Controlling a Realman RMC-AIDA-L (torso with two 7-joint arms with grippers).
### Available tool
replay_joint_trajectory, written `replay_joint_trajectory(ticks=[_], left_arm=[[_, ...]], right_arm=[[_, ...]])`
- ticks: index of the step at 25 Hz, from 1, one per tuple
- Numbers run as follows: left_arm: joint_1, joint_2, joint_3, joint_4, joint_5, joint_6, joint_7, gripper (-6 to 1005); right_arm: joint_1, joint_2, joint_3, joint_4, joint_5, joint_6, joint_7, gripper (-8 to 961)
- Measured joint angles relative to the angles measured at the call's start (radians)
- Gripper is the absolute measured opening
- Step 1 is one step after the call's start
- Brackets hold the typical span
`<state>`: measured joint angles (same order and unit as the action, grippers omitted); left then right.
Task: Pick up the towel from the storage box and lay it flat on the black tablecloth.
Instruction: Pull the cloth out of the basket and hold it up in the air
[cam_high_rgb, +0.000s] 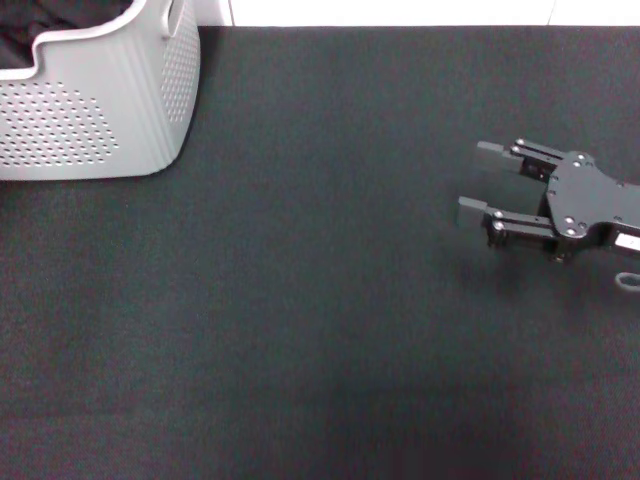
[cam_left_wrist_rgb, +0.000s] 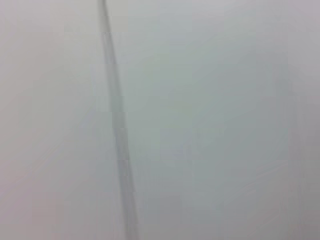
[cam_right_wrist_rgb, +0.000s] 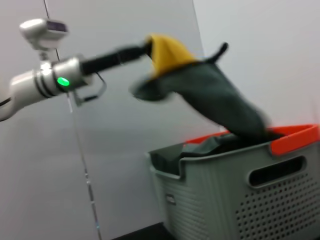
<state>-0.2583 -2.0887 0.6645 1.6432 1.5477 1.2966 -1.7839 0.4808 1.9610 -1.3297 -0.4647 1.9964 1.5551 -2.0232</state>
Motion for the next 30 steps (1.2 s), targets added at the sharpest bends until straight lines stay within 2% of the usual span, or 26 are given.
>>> replay_joint_trajectory(ticks=[4, 7, 9, 10, 11, 13, 17, 20, 25, 30], left_arm=[[0.024, 0.000, -0.002, -0.041, -0.259, 0.127, 0.069, 15], [0.018, 0.005, -0.002, -0.071, -0.343, 0.224, 0.068, 15], [0.018, 0.005, -0.002, -0.071, -0.343, 0.224, 0.068, 16], [0.011, 0.007, -0.001, -0.082, -0.357, 0.264, 0.064, 16], [0.000, 0.006, 0.008, -0.100, -0.338, 0.361, 0.062, 16], [-0.008, 0.005, 0.013, -0.117, -0.319, 0.405, 0.062, 16], [-0.042, 0.021, 0.053, -0.208, -0.262, 0.505, 0.067, 15], [-0.078, 0.032, 0.076, -0.303, -0.224, 0.533, 0.081, 16], [-0.113, 0.032, 0.081, -0.427, -0.217, 0.536, 0.147, 15], [-0.125, 0.013, 0.074, -0.450, -0.227, 0.525, 0.187, 15]], right_arm=[[-0.006, 0.032, 0.029, -0.004, -0.005, -0.028, -0.083, 796], [-0.004, 0.049, 0.027, -0.023, -0.005, -0.058, -0.179, 795], [-0.002, 0.054, 0.008, -0.057, -0.006, -0.066, -0.231, 794], [-0.004, 0.055, -0.009, -0.088, -0.006, -0.066, -0.247, 794], [-0.007, 0.055, -0.023, -0.121, -0.006, -0.066, -0.253, 794], [-0.019, 0.054, -0.052, -0.198, -0.008, -0.066, -0.250, 793], [-0.045, 0.040, -0.058, -0.348, -0.040, -0.055, -0.174, 747], [-0.068, 0.029, -0.048, -0.422, -0.066, -0.040, -0.111, 732], [-0.088, 0.034, -0.045, -0.438, -0.097, -0.034, -0.082, 724], [-0.076, 0.049, -0.059, -0.403, -0.117, -0.046, -0.100, 724]])
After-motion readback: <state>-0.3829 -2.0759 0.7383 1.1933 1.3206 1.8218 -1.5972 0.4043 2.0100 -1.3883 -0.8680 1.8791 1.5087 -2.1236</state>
